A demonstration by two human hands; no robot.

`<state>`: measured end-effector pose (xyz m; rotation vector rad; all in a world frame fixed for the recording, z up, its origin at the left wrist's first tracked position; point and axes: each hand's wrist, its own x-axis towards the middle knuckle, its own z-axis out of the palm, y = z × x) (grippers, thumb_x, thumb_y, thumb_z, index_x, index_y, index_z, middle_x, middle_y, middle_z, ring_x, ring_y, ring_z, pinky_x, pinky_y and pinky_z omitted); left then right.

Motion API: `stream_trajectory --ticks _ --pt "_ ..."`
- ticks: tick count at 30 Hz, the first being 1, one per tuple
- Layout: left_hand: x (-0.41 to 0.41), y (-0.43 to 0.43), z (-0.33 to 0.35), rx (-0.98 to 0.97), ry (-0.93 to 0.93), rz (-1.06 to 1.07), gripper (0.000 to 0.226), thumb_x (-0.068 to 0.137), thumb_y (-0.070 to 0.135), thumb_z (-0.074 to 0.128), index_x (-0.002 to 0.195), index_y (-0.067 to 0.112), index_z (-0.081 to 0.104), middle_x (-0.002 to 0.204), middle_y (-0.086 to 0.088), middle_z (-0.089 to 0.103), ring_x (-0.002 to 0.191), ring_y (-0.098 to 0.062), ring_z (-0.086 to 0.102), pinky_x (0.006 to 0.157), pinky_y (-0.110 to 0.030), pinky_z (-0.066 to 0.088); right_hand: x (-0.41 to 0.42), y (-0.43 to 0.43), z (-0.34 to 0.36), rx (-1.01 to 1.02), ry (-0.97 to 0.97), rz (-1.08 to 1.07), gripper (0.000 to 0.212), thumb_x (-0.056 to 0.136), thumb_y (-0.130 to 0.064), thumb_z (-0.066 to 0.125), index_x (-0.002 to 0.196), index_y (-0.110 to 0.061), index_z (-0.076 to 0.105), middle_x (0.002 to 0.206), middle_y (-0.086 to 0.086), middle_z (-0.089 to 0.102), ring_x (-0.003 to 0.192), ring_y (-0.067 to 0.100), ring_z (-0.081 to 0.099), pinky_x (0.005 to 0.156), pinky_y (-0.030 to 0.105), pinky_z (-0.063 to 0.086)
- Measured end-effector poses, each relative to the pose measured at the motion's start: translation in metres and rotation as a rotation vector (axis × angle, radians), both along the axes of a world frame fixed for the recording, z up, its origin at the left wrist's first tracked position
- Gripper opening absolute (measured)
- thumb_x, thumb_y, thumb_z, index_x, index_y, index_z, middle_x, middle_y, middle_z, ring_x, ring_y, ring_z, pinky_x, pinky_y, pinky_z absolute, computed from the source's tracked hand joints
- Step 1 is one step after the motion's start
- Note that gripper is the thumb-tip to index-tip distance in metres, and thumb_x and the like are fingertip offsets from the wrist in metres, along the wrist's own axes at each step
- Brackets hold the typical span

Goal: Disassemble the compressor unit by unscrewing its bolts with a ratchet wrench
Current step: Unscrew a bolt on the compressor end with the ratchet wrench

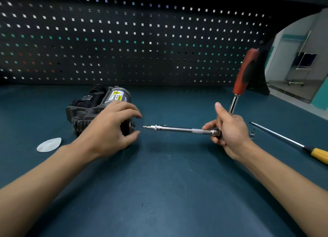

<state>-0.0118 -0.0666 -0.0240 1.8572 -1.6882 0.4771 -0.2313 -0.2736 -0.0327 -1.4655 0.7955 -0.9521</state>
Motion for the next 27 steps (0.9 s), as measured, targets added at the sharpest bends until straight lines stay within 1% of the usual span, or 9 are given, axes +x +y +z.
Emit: stream_trajectory --ticks 4,8,14,16,18,20,23,25,27 --pt "0.003 0.002 0.001 0.004 -0.074 -0.007 0.017 0.085 0.022 0.068 0.095 0.011 0.075 0.108 0.003 0.066 0.107 -0.019 0.056 0.098 -0.03 0.043 -0.001 -0.003 -0.001 0.015 0.002 -0.025 0.081 0.101 -0.051 0.049 0.027 -0.017 0.045 0.06 0.009 0.069 0.033 0.019 0.039 0.033 0.017 0.022" --pt "-0.001 -0.001 0.001 -0.021 -0.087 -0.017 0.008 0.083 0.008 0.075 0.091 0.009 0.076 0.106 0.0 0.068 0.104 -0.022 0.058 0.094 -0.035 0.047 0.0 -0.005 -0.002 0.025 0.006 -0.027 0.081 0.1 -0.051 0.049 0.027 -0.018 0.042 0.061 0.01 0.069 0.032 0.019 0.04 0.035 0.017 0.022" --pt "-0.011 -0.003 0.003 -0.065 -0.044 0.004 0.012 0.076 0.007 0.083 0.086 0.008 0.076 0.097 -0.001 0.072 0.095 -0.026 0.065 0.087 -0.042 0.053 0.0 -0.007 -0.002 0.03 -0.007 -0.055 0.079 0.099 -0.053 0.05 0.029 -0.02 0.044 0.061 0.01 0.07 0.032 0.019 0.04 0.033 0.017 0.022" --pt "-0.021 -0.008 0.004 -0.115 -0.155 -0.022 0.007 0.08 0.01 0.079 0.086 0.008 0.076 0.088 -0.002 0.073 0.089 -0.026 0.066 0.084 -0.043 0.053 0.0 -0.01 -0.002 0.045 -0.038 -0.093 0.067 0.099 -0.053 0.052 0.039 -0.022 0.042 0.063 0.012 0.07 0.032 0.019 0.041 0.033 0.017 0.023" --pt "-0.033 -0.015 0.006 -0.135 -0.245 -0.036 0.012 0.083 0.018 0.07 0.089 0.009 0.076 0.08 0.0 0.073 0.082 -0.025 0.066 0.079 -0.041 0.053 0.0 -0.013 -0.001 0.061 -0.067 -0.135 0.059 0.099 -0.052 0.052 0.054 -0.017 0.037 0.064 0.014 0.071 0.031 0.019 0.041 0.033 0.016 0.024" --pt "-0.042 -0.025 0.006 -0.016 -0.233 -0.006 0.015 0.09 0.022 0.063 0.093 0.012 0.074 0.08 0.001 0.071 0.083 -0.027 0.064 0.072 -0.041 0.053 0.0 -0.018 -0.002 0.059 -0.075 -0.188 0.057 0.099 -0.052 0.052 0.056 -0.016 0.039 0.065 0.013 0.072 0.031 0.019 0.041 0.033 0.015 0.024" --pt "-0.047 -0.052 0.001 0.369 -0.24 0.235 0.015 0.098 0.025 0.049 0.092 0.019 0.061 0.091 0.0 0.062 0.095 -0.027 0.059 0.07 -0.039 0.048 -0.002 -0.025 -0.004 0.035 -0.084 -0.278 0.058 0.099 -0.051 0.052 0.059 -0.01 0.051 0.065 0.01 0.073 0.032 0.02 0.042 0.032 0.018 0.027" --pt "-0.049 -0.069 0.001 0.499 -0.23 0.335 0.015 0.096 0.019 0.051 0.081 0.018 0.049 0.08 -0.003 0.05 0.088 -0.031 0.058 0.063 -0.037 0.04 -0.003 -0.026 -0.006 0.029 -0.126 -0.329 0.06 0.098 -0.049 0.053 0.05 -0.014 0.055 0.065 0.008 0.073 0.032 0.019 0.043 0.033 0.019 0.028" --pt "-0.049 -0.084 0.001 0.601 -0.224 0.363 0.024 0.095 0.016 0.054 0.077 0.019 0.038 0.072 -0.001 0.034 0.079 -0.031 0.05 0.064 -0.037 0.036 -0.004 -0.027 -0.006 0.018 -0.157 -0.357 0.068 0.098 -0.049 0.052 0.037 -0.018 0.057 0.064 0.007 0.073 0.032 0.018 0.043 0.035 0.02 0.03"
